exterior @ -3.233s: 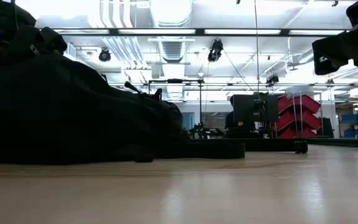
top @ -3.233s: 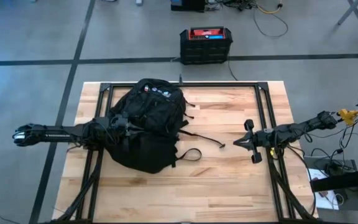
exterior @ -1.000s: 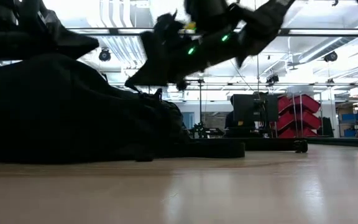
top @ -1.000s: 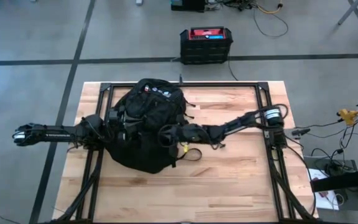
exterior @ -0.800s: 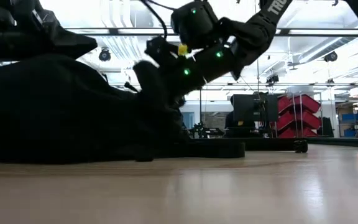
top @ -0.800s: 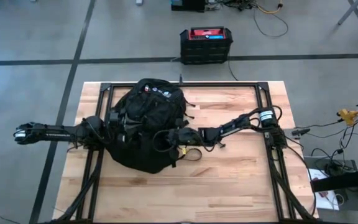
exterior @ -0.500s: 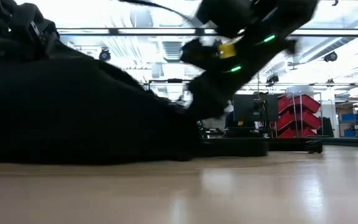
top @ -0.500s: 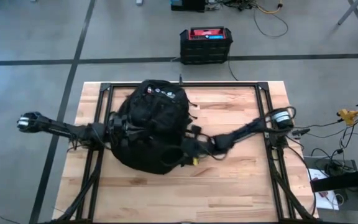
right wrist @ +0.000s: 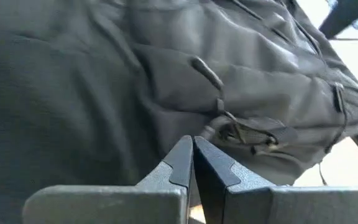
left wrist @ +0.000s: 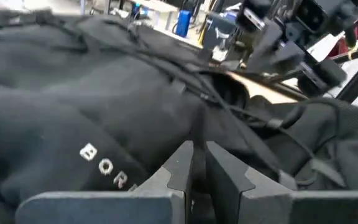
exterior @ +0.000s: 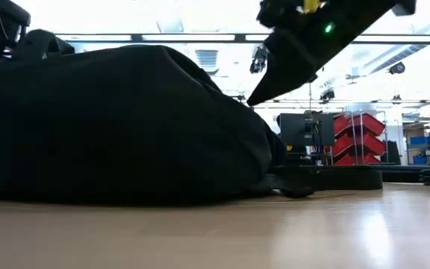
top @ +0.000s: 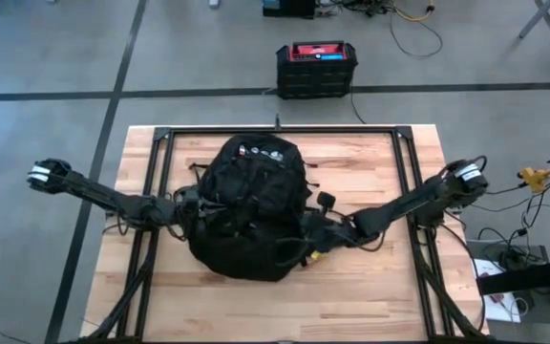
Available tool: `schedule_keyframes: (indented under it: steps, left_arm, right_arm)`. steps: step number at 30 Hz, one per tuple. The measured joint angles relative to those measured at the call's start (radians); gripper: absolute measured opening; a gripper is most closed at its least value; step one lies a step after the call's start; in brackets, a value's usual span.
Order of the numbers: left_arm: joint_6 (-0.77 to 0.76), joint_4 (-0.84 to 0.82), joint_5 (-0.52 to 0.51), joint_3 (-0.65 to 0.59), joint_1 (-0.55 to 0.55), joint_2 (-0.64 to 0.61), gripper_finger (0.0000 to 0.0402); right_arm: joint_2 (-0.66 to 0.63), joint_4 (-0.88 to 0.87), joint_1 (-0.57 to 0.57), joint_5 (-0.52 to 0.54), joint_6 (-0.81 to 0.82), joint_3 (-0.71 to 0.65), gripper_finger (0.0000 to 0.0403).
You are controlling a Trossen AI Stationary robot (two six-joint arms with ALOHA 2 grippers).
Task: Unpack backpack
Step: Open the backpack
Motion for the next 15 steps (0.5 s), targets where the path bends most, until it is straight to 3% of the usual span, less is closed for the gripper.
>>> schedule_keyframes:
  steps: [3, 7, 11, 15]
  left_arm:
    - [-0.043, 0.004, 0.007, 0.001, 0.0, 0.048, 0.0025]
    - [-0.047, 0.005, -0.019, 0.002, 0.0, 0.096, 0.0025]
    - [0.051, 0.003, -0.183, 0.001, 0.006, 0.107, 0.0025]
    - [0.209, 0.0, -0.28, 0.023, 0.024, 0.086, 0.0025]
  right_arm:
    - [0.055, 0.012, -0.047, -0.027, 0.037, -0.002, 0.0002]
    - [0.187, 0.203, -0.066, -0.19, 0.051, 0.014, 0.0002]
    - [0.346, 0.452, -0.058, -0.386, -0.007, 0.116, 0.0002]
    - [0.402, 0.402, -0.018, -0.449, -0.154, 0.278, 0.0002]
